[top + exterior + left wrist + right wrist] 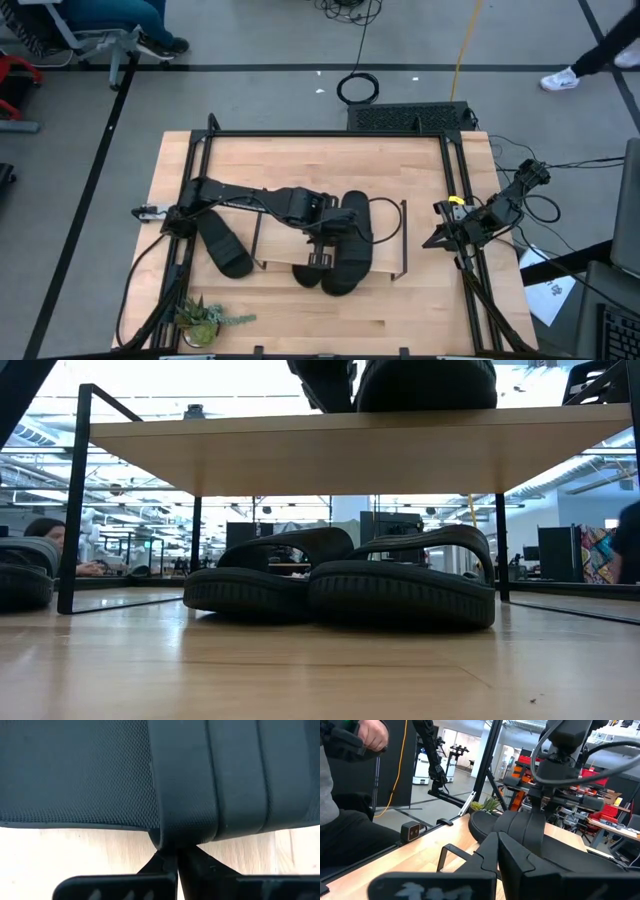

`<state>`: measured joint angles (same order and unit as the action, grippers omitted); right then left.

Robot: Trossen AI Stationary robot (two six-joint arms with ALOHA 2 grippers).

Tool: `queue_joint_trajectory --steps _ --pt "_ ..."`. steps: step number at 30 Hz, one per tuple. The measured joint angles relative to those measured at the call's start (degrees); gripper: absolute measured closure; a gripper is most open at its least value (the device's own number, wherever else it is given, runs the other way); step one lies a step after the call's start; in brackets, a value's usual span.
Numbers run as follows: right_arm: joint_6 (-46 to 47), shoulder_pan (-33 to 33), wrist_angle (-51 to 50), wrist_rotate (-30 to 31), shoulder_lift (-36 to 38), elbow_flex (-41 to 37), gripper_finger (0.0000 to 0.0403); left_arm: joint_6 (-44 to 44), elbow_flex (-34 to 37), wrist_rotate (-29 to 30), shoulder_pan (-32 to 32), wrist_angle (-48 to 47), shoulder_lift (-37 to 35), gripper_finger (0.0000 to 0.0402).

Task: Pick and place slides into the shelf
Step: Put the right black slipper on the shelf

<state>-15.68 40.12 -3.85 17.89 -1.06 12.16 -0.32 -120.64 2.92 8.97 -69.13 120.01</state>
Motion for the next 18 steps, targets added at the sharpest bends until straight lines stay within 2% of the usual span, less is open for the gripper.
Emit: queue_joint_trajectory --steps 11,18 --pt "0.0 0.0 0.02 0.0 0.0 0.0 0.0403 2.34 0.0 -2.51 -0.01 7.57 0.0 0.0401" --pt "1.26 -0.02 0.02 0.0 0.0 0.0 0.0403 0.13 -0.01 -2.6 -0.27 5.8 -0.01 0.0401"
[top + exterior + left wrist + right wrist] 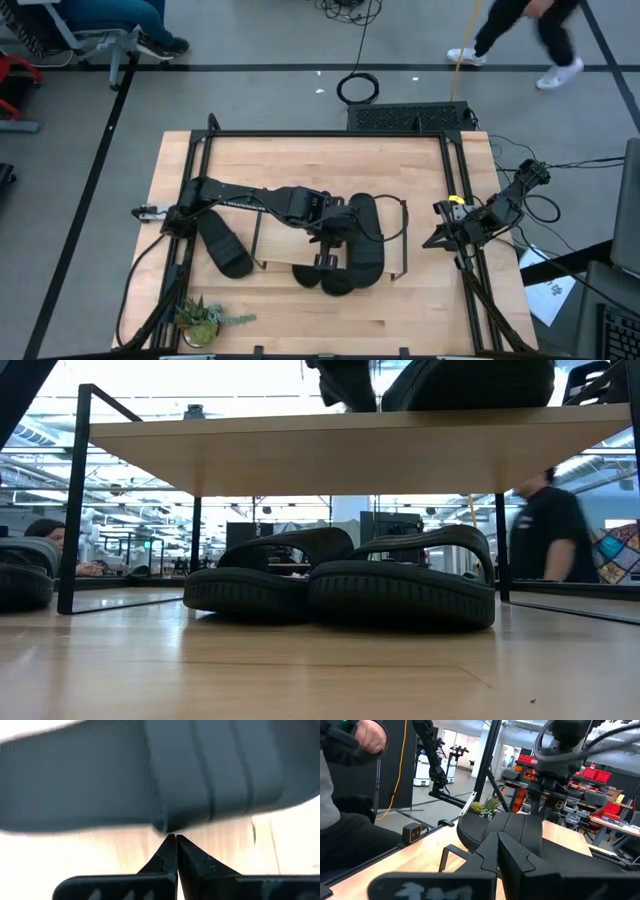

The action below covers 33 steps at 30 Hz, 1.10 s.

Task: Pick and place slides into the shelf
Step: Put the right black slipper on the shelf, then put the left black slipper aligned with the right black slipper on the shelf

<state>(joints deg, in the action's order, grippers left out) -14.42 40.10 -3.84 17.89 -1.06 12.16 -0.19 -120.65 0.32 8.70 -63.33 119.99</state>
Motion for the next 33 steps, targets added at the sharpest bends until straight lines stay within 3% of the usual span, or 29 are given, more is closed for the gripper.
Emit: queue_joint_trajectory --steps 10,14,18,23,28,33 --pt "0.14 0.02 4.17 -0.14 -0.42 0.0 0.0403 -4.47 -0.33 11.12 3.15 -11.85 -2.09 0.0401" --pt "0.08 0.03 8.44 -4.82 -3.75 0.0 0.0403 -7.53 -0.42 18.82 6.71 -13.19 -5.87 0.0401" --pt "1.81 1.39 15.0 -6.04 -11.57 0.91 0.0403 -14.83 -0.4 30.04 12.57 -16.68 -10.4 0.0401" --pt "3.0 5.78 16.38 -4.46 -24.76 5.59 0.0403 -30.75 -0.31 46.22 21.78 -26.21 -13.5 0.0401" --pt "5.02 10.62 15.43 -4.31 -36.34 10.67 0.0403 -36.03 5.16 50.24 28.56 -24.82 -16.39 0.0401" --pt "8.54 13.77 16.2 0.1 -42.63 11.89 0.0403 -42.62 17.2 55.08 31.04 -22.62 -20.3 0.0401"
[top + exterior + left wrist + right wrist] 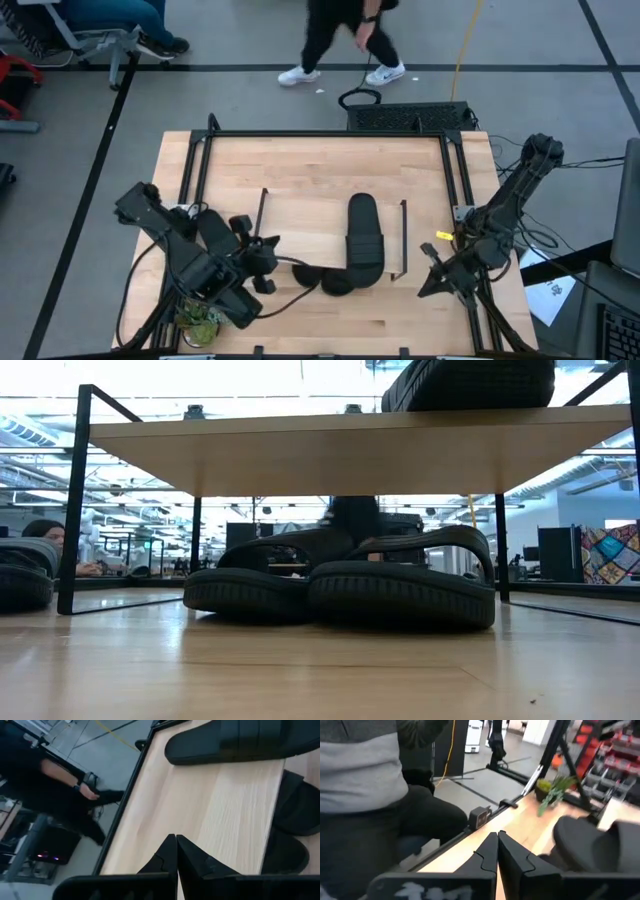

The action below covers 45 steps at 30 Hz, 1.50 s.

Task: Pick and place slides into the shelf
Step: Put the left black slipper aligned with the right black slipper on the shelf

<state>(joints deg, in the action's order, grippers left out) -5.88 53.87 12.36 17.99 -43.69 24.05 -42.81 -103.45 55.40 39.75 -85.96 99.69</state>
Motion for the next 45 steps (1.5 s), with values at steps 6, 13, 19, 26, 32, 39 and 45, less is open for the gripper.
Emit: queue_joint_trajectory --steps 6,13,19,26,32,39,45 --pt "6.02 0.09 5.1 3.5 -6.51 0.01 0.0403 4.4 15.51 -0.8 -1.26 16.19 -7.75 0.0401" --pt "10.74 -1.38 10.92 7.79 -15.62 0.04 0.0403 5.03 23.23 -1.37 -1.97 21.52 -14.83 0.0401" --pt "13.12 -1.4 10.96 14.59 -18.08 0.04 0.0403 5.44 23.58 -1.38 -1.76 21.78 -16.52 0.0401" --pt "13.17 -1.44 9.74 18.24 -18.15 0.04 0.0403 6.54 23.58 -1.84 -1.81 21.77 -16.49 0.0401" --pt "15.69 -1.85 5.6 21.47 -18.13 0.04 0.0403 6.52 23.58 -2.07 -1.81 21.75 -16.52 0.0401" --pt "15.94 -2.87 5.44 22.27 -18.15 0.04 0.0403 6.56 24.24 -2.97 -1.81 22.75 -16.49 0.0401" --pt "15.75 -2.93 6.02 22.58 -18.15 0.04 0.0403 5.98 26.48 -3.27 -1.81 22.84 -16.49 0.0401"
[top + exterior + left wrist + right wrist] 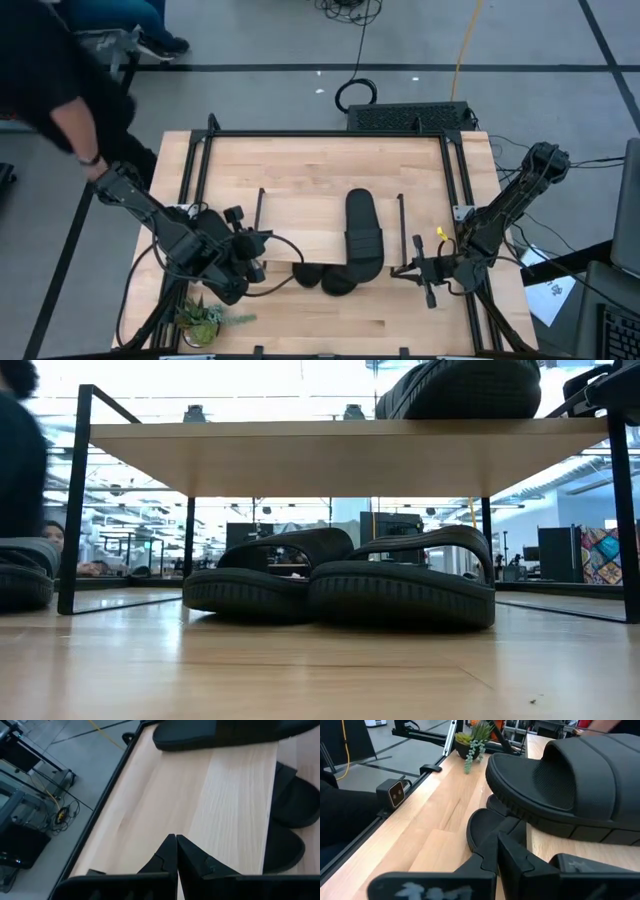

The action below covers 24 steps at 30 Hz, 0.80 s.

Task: Pick and place slides into the shelf
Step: Put the left black slipper aligned with the right black slipper on the shelf

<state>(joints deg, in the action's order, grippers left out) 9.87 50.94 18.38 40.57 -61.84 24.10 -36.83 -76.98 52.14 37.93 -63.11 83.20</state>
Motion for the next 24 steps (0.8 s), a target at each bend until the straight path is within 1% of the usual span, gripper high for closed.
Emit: queue_joint_trajectory --steps 6,10,12,16,18,21,24 --pt "1.22 -0.37 0.23 2.13 0.0 0.0 0.0403 -1.71 2.46 -0.65 -0.04 0.35 0.02 0.0401" --pt "1.43 -0.36 0.63 1.76 0.0 0.0 0.0403 -2.34 2.89 -1.27 0.06 0.39 0.02 0.0401" --pt "1.09 -0.09 1.79 0.72 0.0 0.0 0.0403 -2.29 2.89 -1.74 0.18 0.42 0.02 0.0401" --pt "-3.67 0.98 5.22 -5.92 0.0 -0.02 0.0403 -0.7 2.89 -2.18 0.88 0.39 0.02 0.0401" --pt "-6.17 1.87 7.23 -7.31 0.0 -0.02 0.0403 0.41 2.89 -2.18 1.16 0.39 0.02 0.0401" --pt "-9.02 3.34 8.47 -7.72 0.0 -0.02 0.0403 0.89 2.89 -1.76 1.2 0.38 0.02 0.0401" --pt "-9.3 4.46 8.4 -7.81 0.0 -0.02 0.0403 2.55 2.89 -0.74 1.2 0.77 0.02 0.0401"
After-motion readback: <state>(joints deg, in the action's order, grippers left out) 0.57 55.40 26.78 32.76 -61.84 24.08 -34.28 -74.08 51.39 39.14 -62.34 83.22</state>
